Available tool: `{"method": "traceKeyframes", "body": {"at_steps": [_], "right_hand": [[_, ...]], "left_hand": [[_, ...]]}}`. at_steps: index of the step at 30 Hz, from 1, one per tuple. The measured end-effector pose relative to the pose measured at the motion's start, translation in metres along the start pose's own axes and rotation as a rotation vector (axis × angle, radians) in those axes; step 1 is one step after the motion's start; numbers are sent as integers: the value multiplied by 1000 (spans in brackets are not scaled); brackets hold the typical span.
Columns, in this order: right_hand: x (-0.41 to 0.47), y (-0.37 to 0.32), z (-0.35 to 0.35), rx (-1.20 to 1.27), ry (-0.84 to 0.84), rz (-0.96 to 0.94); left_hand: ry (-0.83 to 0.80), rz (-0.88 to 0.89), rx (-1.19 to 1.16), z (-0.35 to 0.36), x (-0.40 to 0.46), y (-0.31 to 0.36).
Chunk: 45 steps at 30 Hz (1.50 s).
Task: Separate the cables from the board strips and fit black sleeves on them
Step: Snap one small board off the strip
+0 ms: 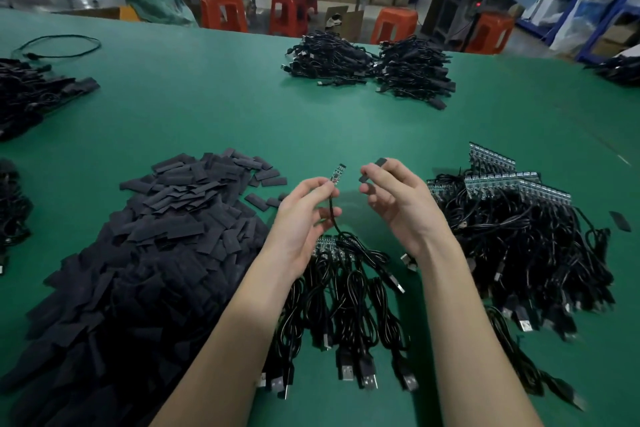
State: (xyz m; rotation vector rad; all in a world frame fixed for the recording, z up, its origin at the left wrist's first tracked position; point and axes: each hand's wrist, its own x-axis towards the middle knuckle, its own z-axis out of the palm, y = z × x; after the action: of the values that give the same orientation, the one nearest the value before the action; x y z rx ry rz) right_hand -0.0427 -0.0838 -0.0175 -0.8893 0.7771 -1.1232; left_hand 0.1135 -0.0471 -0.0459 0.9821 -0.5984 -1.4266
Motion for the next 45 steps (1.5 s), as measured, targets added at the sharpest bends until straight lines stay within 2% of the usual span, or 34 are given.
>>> {"method": "traceKeyframes", "body": {"at_steps": [10, 21, 29, 38, 45], "right_hand": [[-6, 14, -1, 51, 62, -167], [-8, 16, 5, 135, 134, -218], [-9, 14, 3, 45, 154, -257], [-15, 2, -11, 20, 41, -78], [-18, -1, -18, -32, -48, -23]], "left_hand": [[-56, 9, 94, 0, -1, 0], [-48, 32, 83, 0, 0, -1], [-77, 41, 94, 1, 0, -2], [-134, 79, 162, 1, -2, 1], [-160, 99, 239, -7, 0, 3]]}}
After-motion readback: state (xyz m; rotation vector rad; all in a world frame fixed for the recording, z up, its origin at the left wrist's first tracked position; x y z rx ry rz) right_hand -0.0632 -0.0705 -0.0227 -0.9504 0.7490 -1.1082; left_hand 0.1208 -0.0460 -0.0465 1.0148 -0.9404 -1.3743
